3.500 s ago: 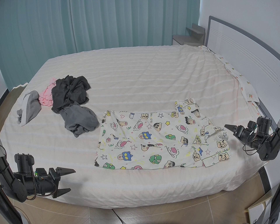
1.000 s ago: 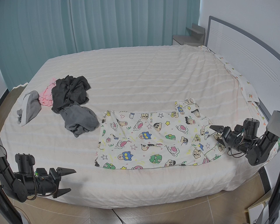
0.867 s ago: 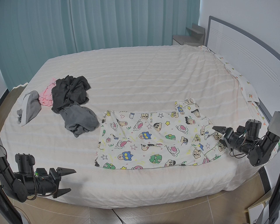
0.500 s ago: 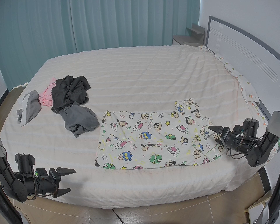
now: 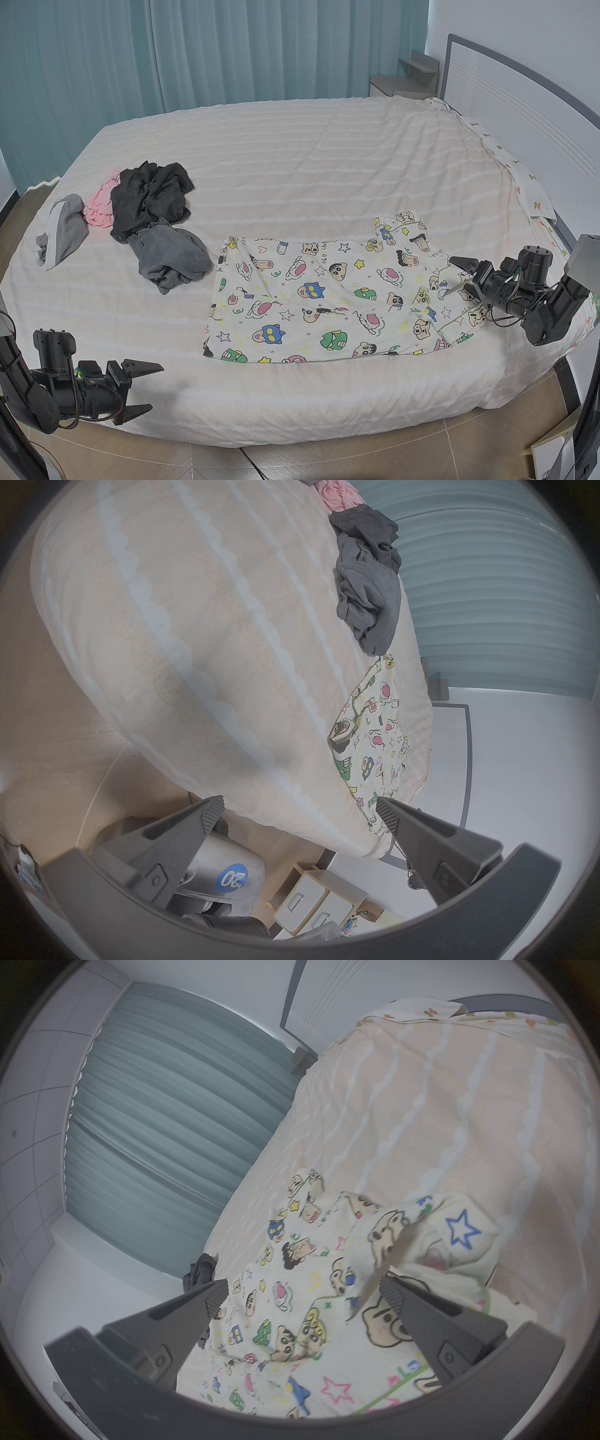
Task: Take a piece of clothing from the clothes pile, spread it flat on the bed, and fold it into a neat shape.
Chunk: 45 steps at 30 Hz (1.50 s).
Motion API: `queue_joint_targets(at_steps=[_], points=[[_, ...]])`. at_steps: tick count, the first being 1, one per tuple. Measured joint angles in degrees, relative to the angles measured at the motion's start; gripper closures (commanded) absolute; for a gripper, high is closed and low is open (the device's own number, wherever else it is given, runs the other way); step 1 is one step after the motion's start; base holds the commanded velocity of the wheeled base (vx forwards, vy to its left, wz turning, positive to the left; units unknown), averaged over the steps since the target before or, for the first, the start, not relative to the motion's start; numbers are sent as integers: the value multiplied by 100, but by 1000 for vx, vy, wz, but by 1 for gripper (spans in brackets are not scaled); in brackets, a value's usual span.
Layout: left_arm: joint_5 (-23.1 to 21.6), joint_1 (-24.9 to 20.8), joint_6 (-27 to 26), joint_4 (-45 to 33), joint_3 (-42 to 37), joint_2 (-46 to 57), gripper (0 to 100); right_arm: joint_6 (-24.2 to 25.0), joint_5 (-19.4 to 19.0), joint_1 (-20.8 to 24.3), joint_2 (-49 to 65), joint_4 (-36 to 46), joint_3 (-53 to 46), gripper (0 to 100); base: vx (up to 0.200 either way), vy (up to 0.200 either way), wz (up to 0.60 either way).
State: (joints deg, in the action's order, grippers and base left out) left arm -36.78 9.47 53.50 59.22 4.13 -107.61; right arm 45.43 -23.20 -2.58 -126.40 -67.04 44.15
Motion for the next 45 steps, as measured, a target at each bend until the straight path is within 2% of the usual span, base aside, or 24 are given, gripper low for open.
queue_joint_targets(at_steps=[5, 8, 11, 16, 19, 23, 26, 29, 32, 37, 42, 45], points=[[40, -30, 0, 0, 0, -6, 0, 9, 0, -196, -204, -156, 129, 0, 0, 0, 0], [52, -46, 0, 0, -2, -9, 0, 11, 24, -234, -258, -525, 107, 0, 0, 0, 0], [62, -61, -2, 0, -2, -9, 0, 2, 98, -236, -199, -906, -69, 0, 0, 0, 0], [143, -132, 0, 127, 2, -6, 0, 0, 177, -229, 271, -1073, -595, 0, 0, 0, 0], [440, -325, 4, 338, 13, 2, 0, 0, 240, -227, 708, -1097, -1047, 0, 0, 0, 0], [1401, -934, 6, 617, 94, 13, 0, 0, 363, -227, 1318, -1100, -1701, 0, 0, 0, 0], [2121, -1562, -68, 647, 357, 13, 0, 16, 495, -234, 1808, -1104, -2274, 0, 0, 0, 0], [2417, -1977, -244, 285, 846, 13, 0, 44, 585, -236, 2164, -1115, -2719, 0, 0, 0, 0], [2631, -2231, -386, -490, 1574, 11, 0, 93, 649, -229, 2420, -1133, -3044, 0, 0, 0, 0], [2862, -2532, -889, -1576, 2905, -59, 0, 202, 722, -174, 2732, -1150, -3445, 0, 0, 0, 0], [2972, -2703, -2066, -1981, 3699, -367, 0, 276, 758, 48, 3016, -1165, -3752, 0, 0, 0, 0], [2975, -2768, -2508, -2091, 4041, -722, 0, 288, 779, 254, 3150, -1174, -3906, 0, 0, 0, 0]])
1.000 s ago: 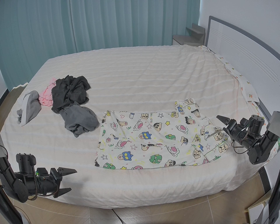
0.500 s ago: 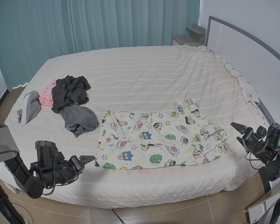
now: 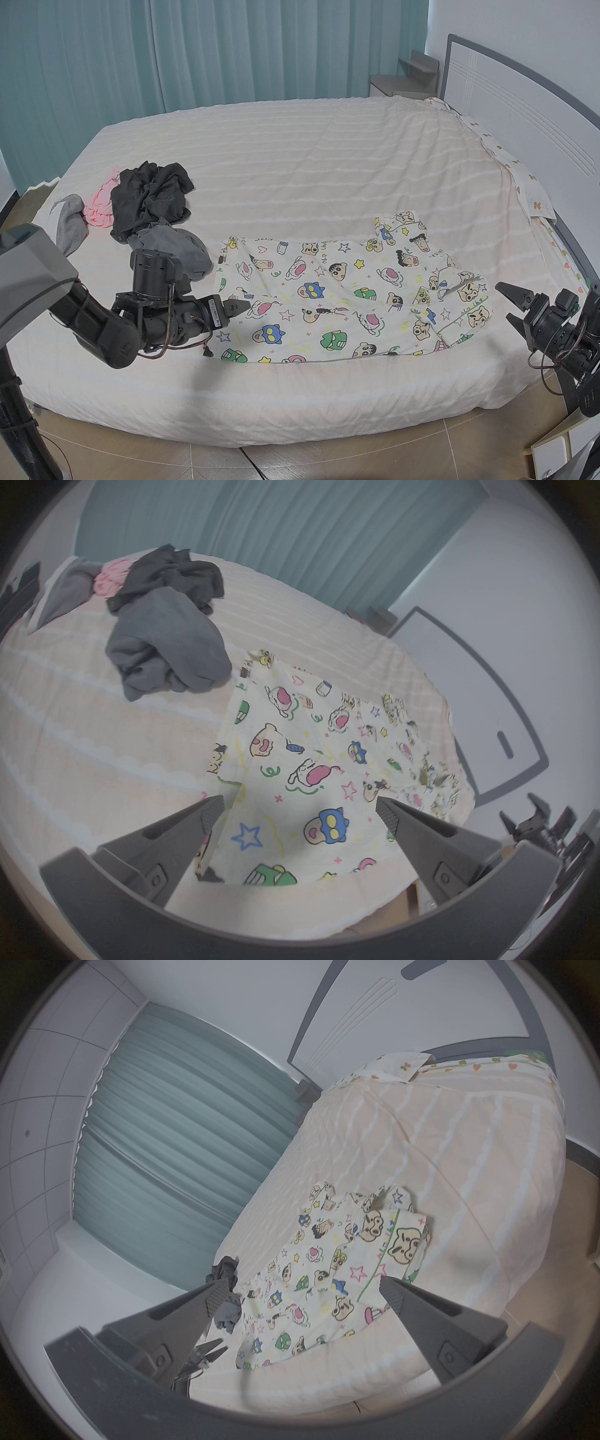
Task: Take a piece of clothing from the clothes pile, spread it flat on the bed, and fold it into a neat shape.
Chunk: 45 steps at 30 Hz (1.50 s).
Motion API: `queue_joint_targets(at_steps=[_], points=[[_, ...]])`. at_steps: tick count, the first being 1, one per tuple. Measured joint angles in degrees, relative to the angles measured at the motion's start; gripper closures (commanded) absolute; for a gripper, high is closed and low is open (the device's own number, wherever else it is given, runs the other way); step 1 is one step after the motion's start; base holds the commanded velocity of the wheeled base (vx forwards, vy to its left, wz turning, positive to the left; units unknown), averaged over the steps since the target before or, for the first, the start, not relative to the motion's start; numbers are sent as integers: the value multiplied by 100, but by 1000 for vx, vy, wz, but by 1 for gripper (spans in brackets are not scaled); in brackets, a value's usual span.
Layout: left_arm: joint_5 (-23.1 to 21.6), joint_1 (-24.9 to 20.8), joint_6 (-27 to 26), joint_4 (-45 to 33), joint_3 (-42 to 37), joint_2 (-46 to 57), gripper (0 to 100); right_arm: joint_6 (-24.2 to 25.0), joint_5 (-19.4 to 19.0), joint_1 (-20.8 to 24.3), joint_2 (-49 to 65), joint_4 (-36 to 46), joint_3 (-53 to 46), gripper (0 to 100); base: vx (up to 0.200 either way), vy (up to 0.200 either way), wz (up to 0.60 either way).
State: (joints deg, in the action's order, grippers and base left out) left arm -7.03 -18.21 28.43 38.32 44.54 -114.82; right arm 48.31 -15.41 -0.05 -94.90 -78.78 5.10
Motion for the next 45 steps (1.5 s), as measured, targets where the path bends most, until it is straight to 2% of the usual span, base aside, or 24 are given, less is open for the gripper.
queue_joint_targets(at_steps=[6, 13, 23, 31, 32, 45], points=[[-156, -66, -457, -38, 518, -568, 0, 2, 13, 202, 138, -2, -212, 0, 0, 0, 0], [-350, -48, -933, 49, 680, -858, 0, -1, 13, 279, 196, -2, -295, 0, 0, 0, 0], [-339, 74, -961, 93, 842, -1103, 0, -6, 24, 410, 221, -5, -383, 0, 0, 0, 0], [-323, 88, -924, 466, 958, -1409, 0, -6, 24, 425, 213, -2, -405, 0, 0, 0, 0], [-322, 88, -922, 473, 964, -1437, 100, -6, 24, 438, 213, -2, -405, 0, 0, 0, 0], [-323, 157, -668, 468, 875, -1517, 100, -6, 17, 495, 185, -5, -408, 0, 0, 0, 0]])
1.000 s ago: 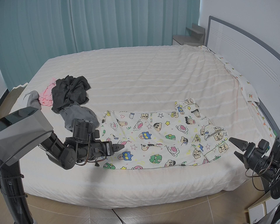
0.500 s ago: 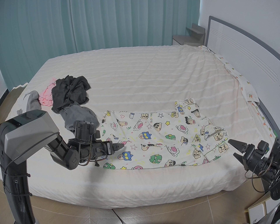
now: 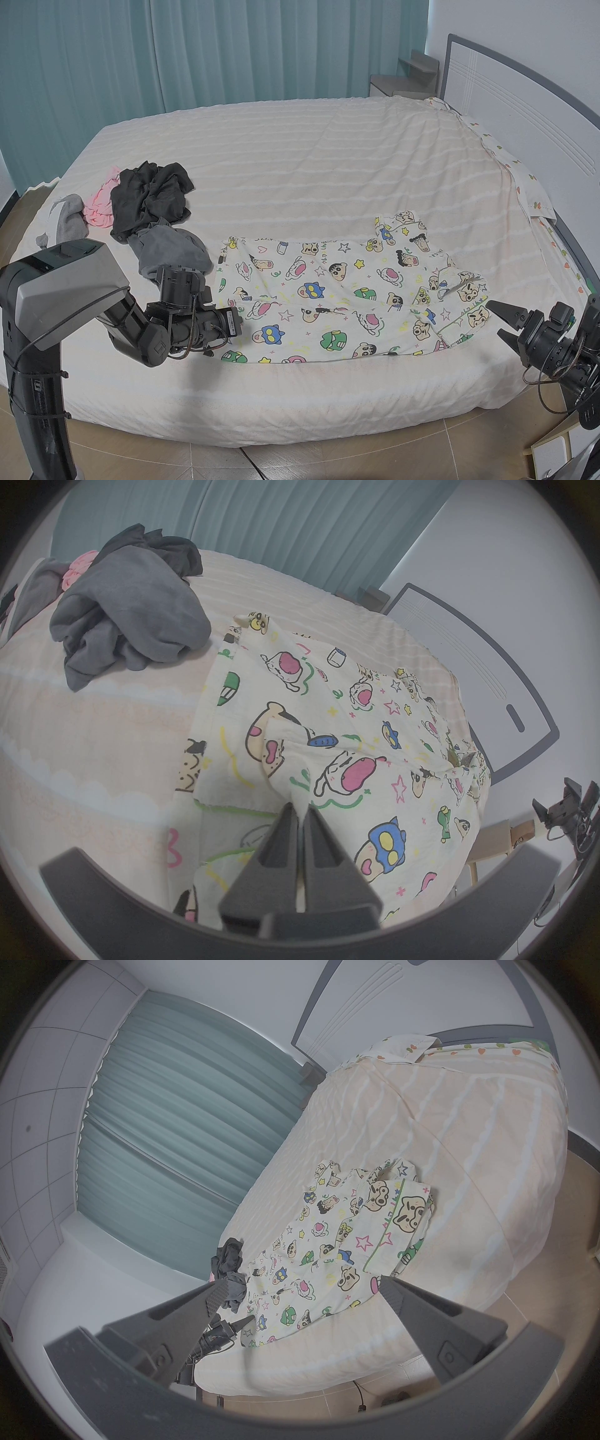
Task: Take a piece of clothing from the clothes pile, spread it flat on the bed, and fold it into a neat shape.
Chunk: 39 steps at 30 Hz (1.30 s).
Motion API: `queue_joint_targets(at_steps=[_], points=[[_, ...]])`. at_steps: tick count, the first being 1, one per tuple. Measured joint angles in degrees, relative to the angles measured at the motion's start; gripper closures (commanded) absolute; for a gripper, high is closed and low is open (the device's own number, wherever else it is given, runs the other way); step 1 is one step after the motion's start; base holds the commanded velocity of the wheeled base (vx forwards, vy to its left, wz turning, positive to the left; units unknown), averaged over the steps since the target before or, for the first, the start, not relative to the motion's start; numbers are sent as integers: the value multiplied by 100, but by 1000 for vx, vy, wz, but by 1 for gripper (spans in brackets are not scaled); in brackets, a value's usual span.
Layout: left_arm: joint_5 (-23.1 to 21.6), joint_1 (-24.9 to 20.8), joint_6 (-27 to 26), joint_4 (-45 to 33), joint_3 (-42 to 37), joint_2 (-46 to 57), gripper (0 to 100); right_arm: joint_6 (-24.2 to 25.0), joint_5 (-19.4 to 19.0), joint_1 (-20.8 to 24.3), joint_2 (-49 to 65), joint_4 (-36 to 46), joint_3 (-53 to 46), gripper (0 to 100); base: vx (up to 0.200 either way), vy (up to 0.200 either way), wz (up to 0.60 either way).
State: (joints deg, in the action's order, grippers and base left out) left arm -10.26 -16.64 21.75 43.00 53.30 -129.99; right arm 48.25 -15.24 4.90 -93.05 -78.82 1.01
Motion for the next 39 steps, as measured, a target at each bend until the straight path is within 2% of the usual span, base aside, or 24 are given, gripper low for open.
queue_joint_targets(at_steps=[24, 39], points=[[30, 262, -40, -33, -829, 603, 100, 0, -2, 0, -77, 0, 0, 0, 0, 0, 0], [33, 361, -43, -17, -1069, 658, 100, 0, -2, 0, -113, 0, 0, 0, 0, 0, 0]])
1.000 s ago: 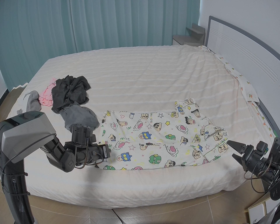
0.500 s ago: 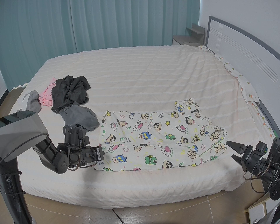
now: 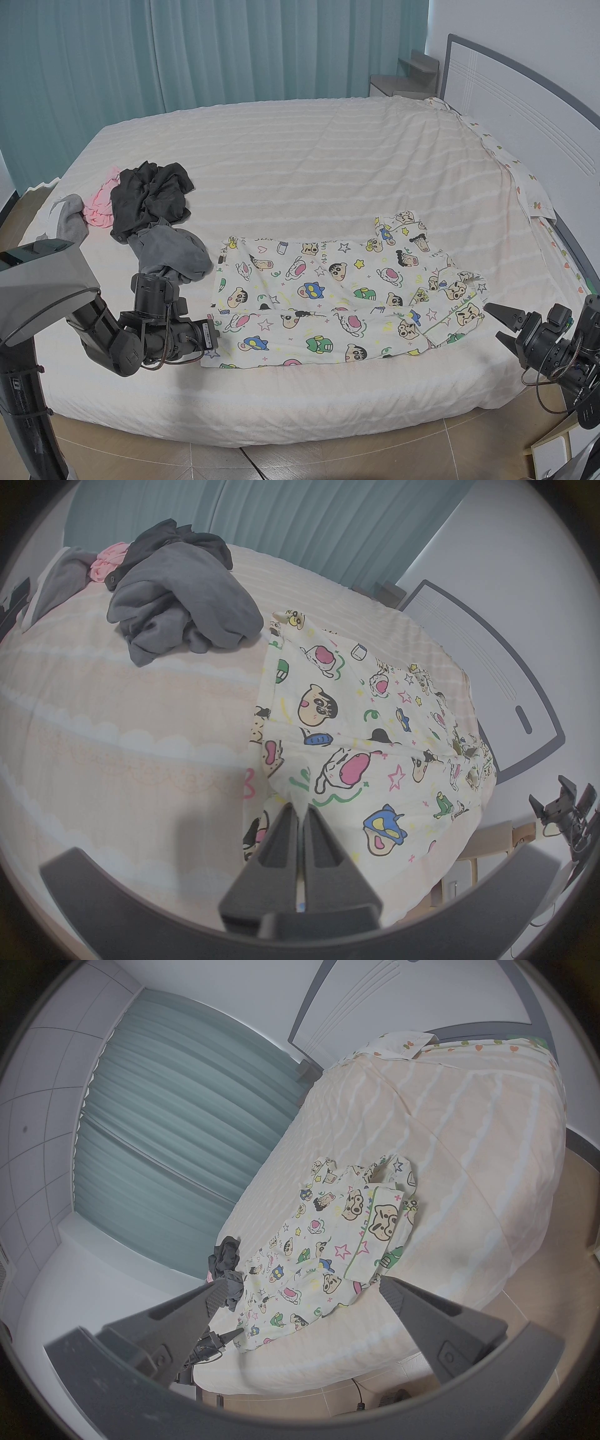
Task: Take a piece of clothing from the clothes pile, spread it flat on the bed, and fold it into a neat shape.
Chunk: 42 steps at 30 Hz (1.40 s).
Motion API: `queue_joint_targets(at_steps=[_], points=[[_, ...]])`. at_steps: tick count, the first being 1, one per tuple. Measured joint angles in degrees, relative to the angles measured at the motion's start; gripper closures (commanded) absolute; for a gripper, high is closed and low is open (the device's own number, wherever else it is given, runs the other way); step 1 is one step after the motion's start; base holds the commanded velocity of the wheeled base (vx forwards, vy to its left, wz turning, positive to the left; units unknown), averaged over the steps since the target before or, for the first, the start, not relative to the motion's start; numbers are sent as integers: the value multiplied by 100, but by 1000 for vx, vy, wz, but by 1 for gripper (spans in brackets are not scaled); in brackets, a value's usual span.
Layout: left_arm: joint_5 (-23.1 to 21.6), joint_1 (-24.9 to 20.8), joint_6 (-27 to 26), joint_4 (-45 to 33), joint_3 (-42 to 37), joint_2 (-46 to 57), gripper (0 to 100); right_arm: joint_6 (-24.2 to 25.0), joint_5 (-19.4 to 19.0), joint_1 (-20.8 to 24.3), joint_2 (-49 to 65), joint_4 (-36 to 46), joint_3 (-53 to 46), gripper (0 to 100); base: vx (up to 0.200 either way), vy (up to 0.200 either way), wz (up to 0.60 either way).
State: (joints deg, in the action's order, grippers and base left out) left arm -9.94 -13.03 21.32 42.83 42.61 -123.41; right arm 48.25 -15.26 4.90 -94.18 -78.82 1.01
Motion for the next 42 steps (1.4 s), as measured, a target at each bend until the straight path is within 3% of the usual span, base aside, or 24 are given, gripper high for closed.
queue_joint_targets(at_steps=[13, 14, 25, 29, 35, 42], points=[[0, 37, 2, 17, -77, 56, 100, 0, 0, -27, -5, 0, 0, 0, 0, 0, 0], [0, 37, -2, 15, -77, 59, 0, 2, -1, -27, -5, 0, 0, 0, 0, 0, 0], [224, 13, 57, 4, -11, 149, 0, 0, -1, -39, -39, 0, 0, 0, 0, 0, 0], [272, 2, 311, -55, -61, 391, 0, 2, -1, -50, -68, 0, 0, 0, 0, 0, 0], [786, -249, 1506, -892, -96, 974, 0, 9, 0, -59, -96, 0, 0, 0, 0, 0, 0], [1150, -924, 3389, -2020, -82, 1836, 0, 11, -1, -105, -151, -6, 0, 0, 0, 0, 0]])
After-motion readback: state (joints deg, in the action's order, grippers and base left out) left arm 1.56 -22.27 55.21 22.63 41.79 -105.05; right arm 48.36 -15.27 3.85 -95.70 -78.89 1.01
